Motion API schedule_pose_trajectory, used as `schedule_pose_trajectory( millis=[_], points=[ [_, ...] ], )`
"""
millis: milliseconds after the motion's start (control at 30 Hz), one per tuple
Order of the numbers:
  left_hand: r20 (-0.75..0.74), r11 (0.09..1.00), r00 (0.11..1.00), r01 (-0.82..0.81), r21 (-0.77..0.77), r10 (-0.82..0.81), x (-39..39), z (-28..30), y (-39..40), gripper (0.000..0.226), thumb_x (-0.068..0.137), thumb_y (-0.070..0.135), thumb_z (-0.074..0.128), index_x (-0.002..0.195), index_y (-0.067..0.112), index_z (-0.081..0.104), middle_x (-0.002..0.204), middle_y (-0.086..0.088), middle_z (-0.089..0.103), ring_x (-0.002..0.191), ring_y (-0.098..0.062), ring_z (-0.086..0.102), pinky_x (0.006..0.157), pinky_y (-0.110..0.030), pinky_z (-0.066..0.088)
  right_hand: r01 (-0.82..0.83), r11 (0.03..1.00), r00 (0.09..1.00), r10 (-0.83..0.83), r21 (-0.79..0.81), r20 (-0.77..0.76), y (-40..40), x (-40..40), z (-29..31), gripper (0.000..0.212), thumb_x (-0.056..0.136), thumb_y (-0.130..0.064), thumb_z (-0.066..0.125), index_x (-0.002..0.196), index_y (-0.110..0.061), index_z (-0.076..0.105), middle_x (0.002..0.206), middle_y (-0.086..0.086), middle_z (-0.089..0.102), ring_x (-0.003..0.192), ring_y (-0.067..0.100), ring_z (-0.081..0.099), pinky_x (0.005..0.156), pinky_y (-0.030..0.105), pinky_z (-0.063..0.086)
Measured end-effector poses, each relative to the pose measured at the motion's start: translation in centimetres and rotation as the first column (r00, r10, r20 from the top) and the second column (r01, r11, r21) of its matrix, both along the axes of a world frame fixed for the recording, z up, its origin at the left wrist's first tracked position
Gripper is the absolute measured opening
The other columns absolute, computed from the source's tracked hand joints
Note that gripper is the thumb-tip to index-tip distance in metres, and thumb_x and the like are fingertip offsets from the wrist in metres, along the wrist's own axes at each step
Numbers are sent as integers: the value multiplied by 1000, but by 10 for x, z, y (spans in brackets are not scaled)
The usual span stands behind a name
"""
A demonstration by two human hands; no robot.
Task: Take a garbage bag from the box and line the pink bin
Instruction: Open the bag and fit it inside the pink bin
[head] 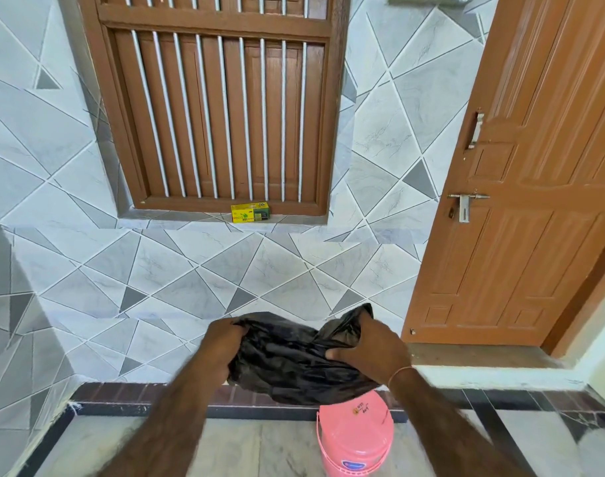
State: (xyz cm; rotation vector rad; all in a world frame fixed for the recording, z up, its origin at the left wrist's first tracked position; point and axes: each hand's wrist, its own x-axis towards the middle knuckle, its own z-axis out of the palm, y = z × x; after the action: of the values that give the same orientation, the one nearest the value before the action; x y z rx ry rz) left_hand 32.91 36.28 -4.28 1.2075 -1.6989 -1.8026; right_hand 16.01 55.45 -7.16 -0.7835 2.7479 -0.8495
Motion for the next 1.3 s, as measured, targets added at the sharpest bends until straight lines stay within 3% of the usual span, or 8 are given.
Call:
schedule_pose_trajectory(
  millis=[200,400,567,733,833,967,1167,1300],
  points=[
    [-71,971,995,-81,-224,66,7,5,-4,8,83,20,67,77,16,72,78,-7,72,71,-26,66,58,-29,51,232,971,973,-231,-53,23,10,-15,-13,33,68,-25,64,100,-18,64,105,10,72,96,32,67,83,36,56],
    [766,582,634,664,-469,-105,9,-4,-6,50,73,52,67,114,25,58,118,-2,65,109,-25,61,92,-35,47,113,972,994,-110,205,-24,6,-21,3,67,82,-13,53,142,-7,23,121,24,60,111,40,60,92,40,50],
    [337,744,934,143,-653,117,-11,37,-12,33,78,10,48,105,18,65,111,-17,68,102,-37,63,88,-39,51,98,984,965,-59,145,-256,-4,-10,56,56,85,-16,54,137,-14,32,118,20,58,107,42,59,89,44,49],
    [-309,100,945,-319,-943,105,6,71,4,45,75,5,50,119,14,55,106,-14,61,99,-35,55,81,-42,46,23,899,601,-361,-437,-713,7,-10,93,20,73,0,52,88,-1,64,75,23,62,65,38,63,55,38,52],
    [703,504,709,626,-595,-51,11,-45,2,31,83,14,48,112,16,59,115,-12,64,106,-33,61,86,-39,50,-107,920,937,220,378,-271,30,-18,-32,43,82,-13,48,122,-28,54,105,15,66,100,32,66,81,34,50],
    [496,834,861,352,-425,-111,10,-93,-14,12,78,13,70,89,15,71,93,-10,69,98,-31,66,76,-29,46,51,990,998,-55,129,31,51,-34,-90,39,75,-8,58,112,-17,58,108,10,69,105,32,63,87,32,47],
    [216,745,970,223,-628,-108,-29,3,-31,49,70,-12,58,102,24,63,113,-8,67,93,-24,59,81,-26,47,59,956,975,-117,-288,-189,40,-45,34,42,76,8,46,114,-8,48,107,21,61,99,38,57,79,35,45],
    [-145,341,983,-174,-924,109,-24,6,9,45,76,-7,48,113,17,56,111,-6,60,101,-26,55,88,-38,45,19,882,698,-349,-471,-625,47,-39,49,52,78,12,46,125,-9,46,116,12,54,104,25,46,89,38,39]
  ],
)
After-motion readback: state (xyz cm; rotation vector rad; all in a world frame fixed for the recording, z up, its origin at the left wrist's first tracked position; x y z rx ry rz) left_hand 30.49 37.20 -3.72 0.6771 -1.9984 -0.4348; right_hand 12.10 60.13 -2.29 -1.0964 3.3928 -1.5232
